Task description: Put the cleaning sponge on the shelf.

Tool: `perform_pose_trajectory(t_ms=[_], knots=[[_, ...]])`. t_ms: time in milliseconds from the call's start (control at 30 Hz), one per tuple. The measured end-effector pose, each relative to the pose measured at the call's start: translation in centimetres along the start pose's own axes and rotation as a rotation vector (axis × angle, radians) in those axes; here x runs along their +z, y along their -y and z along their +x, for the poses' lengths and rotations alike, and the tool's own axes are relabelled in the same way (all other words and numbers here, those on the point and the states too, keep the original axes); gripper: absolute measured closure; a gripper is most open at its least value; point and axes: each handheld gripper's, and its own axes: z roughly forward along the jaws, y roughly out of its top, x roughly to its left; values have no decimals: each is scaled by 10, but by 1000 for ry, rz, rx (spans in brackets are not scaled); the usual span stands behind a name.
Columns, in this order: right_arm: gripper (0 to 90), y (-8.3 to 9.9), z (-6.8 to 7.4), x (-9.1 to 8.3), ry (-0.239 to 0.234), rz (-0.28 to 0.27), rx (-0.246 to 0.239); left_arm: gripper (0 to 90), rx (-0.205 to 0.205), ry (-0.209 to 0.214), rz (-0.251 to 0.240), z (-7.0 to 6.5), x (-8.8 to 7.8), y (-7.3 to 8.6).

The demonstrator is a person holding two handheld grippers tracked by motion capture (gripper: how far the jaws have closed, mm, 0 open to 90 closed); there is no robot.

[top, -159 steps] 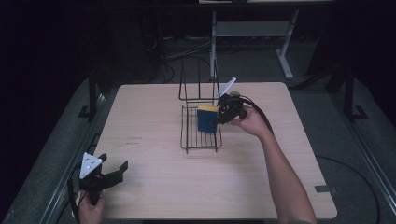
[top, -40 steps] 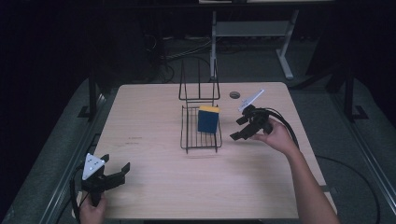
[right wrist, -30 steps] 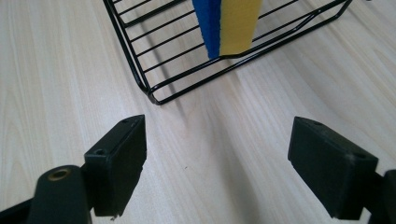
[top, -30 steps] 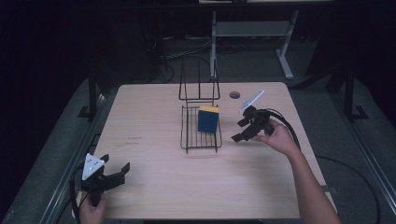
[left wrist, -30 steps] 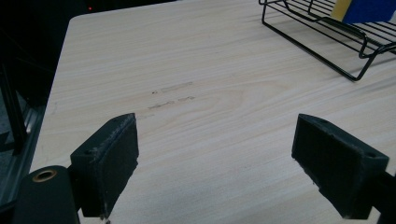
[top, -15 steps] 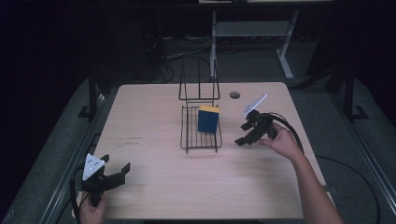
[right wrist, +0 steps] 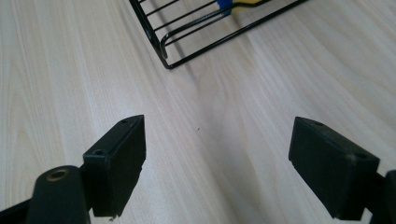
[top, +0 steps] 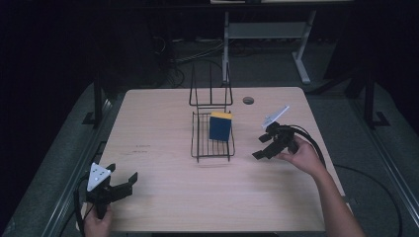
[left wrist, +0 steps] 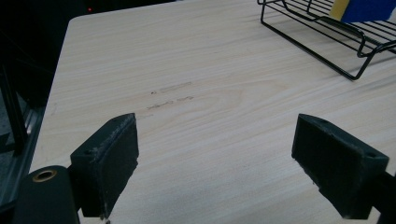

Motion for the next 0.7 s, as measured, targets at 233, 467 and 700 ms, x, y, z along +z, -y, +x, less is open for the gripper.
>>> perform_pose_trajectory(t_ms=[233,467,700], knots=[[184,11,2,0,4,1,6,141,2,0,2,0,0,0],[184,22,5,-3,7,-13,27,141,3,-1,1,-1,0,0],[182,31,8,-4,8,-17,34,141,4,0,1,-1,0,0]])
